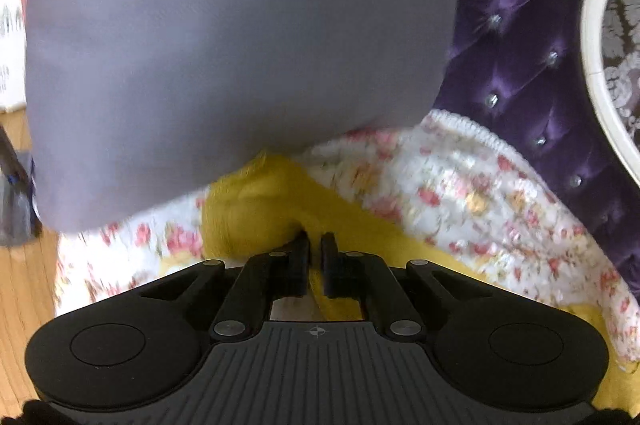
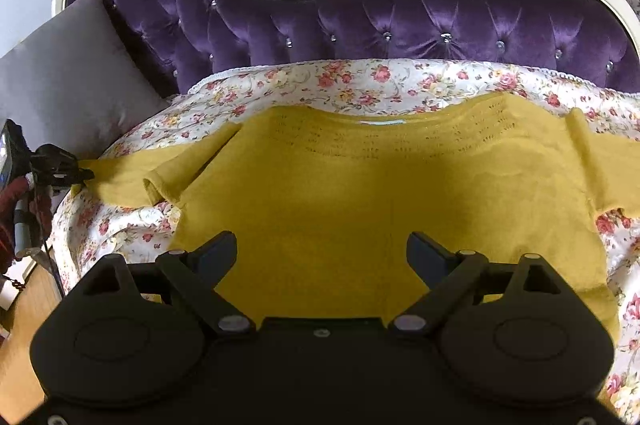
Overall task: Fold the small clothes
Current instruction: 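Grasp the sleeve edge with the left tool, fold it across the body, release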
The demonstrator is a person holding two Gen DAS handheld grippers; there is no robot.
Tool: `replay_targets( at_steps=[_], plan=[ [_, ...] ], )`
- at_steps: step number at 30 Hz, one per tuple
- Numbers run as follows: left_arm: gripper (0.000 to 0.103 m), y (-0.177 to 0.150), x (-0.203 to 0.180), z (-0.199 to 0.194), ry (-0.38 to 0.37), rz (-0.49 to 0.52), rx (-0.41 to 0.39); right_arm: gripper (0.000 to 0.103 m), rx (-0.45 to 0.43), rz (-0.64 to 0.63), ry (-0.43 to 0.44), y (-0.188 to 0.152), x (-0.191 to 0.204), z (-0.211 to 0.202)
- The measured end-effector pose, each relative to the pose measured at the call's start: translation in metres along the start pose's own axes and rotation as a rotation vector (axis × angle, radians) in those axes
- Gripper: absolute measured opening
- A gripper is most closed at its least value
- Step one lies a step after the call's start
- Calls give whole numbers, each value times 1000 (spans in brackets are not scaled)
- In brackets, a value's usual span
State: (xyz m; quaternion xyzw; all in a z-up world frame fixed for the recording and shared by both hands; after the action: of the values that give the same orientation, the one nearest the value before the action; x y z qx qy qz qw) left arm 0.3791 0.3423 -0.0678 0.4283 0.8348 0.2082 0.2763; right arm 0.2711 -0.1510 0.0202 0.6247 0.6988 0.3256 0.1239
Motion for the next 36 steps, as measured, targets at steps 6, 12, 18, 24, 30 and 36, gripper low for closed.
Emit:
replay_targets(
  at_steps=[6,12,18,24,30,36],
  plan=[
    [6,25,-48,-68,-21,119,-119,92,-10,36,14,-4,-13,-8],
    [6,34,-131,-147,-95,258,-246,92,-26,76,6,-13,-33,-22],
    [6,8,-234,-186,-222,386,-280,92,-35,111,-6,-22,-55,-38],
    [6,-51,-323,-172,-327,468,-215,92,-44,140,-40,-35,-77,-53],
    [8,-136,-384,-136,-362,569,-122,92,-34,201,-68,-48,-100,-59],
    [9,-191,-409,-125,-442,627,-48,92,-22,244,-84,-55,-115,-59]
  ],
)
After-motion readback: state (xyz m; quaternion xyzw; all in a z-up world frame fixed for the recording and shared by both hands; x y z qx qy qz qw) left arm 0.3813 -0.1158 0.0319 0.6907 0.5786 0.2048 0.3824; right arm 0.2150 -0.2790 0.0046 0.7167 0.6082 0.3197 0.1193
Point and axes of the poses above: each gripper's, at about its wrist camera, not at the fingertips, and z roughly the way its jaws point, x to its left, y to its top, the point moved 2 cm from there along z, roughly the way its jaws point, and after that the axes turned 4 degrees about x, right-handed, at the moved point
